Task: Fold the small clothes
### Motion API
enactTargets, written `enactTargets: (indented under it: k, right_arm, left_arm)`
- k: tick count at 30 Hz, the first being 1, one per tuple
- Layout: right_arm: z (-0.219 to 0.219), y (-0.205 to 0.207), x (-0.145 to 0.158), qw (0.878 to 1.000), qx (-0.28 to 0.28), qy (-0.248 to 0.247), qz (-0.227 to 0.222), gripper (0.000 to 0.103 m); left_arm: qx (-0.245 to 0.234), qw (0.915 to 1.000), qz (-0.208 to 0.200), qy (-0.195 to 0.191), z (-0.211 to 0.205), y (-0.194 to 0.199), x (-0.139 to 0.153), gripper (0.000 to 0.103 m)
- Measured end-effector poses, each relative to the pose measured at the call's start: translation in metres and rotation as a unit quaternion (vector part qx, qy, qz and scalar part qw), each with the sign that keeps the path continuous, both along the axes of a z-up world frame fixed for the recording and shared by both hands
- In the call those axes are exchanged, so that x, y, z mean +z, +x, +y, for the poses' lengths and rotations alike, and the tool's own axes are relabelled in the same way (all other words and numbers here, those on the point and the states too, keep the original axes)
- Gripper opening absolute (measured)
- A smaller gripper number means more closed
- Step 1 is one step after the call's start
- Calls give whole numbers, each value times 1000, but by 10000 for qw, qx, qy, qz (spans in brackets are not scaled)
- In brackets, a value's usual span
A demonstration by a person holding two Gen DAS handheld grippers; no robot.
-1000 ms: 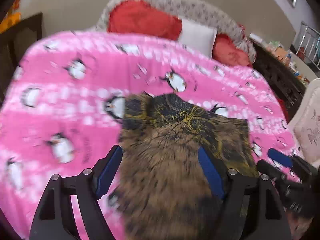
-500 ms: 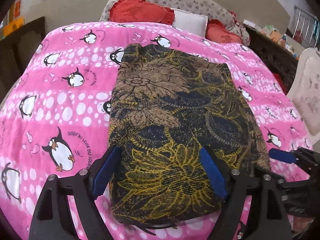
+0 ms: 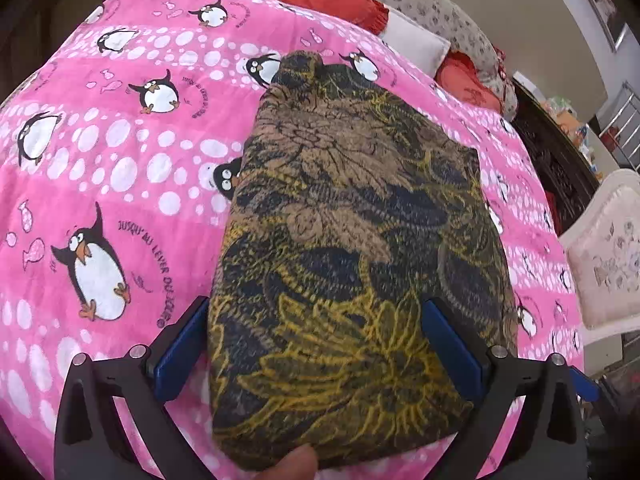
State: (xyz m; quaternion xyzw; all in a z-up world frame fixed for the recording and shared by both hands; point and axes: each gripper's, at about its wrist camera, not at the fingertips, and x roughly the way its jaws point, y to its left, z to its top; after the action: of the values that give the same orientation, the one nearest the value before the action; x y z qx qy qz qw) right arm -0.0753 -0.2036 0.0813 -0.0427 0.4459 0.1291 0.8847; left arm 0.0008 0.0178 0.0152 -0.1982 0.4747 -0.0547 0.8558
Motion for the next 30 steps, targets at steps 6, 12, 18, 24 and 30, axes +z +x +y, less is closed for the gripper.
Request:
enactTargets:
  k: [6,12,18,24,30]
  right_arm:
    - [-1,-5,-3,10000,-30,23,53,67]
    - [-1,-9,2,10000,-30,28,-20,67]
    - [0,-14,3,10000,-10,35,-21,67]
    - [-2,-21,20,9998,-7,81,-160,67]
    - [-8,-20,33,9994,-193,280,-102,67]
  left_arm:
    - [281,9975,-9,644,-4,-22,30,77]
    - [474,9890,-465,1322,-14,-43,66,78]
    - [437,9858,-568,1522,-18,-51,81,79]
    - [259,9862,-577,1531,-32,-66,93,87]
    - [75,9851,-652,1588,-53,-77,105,87]
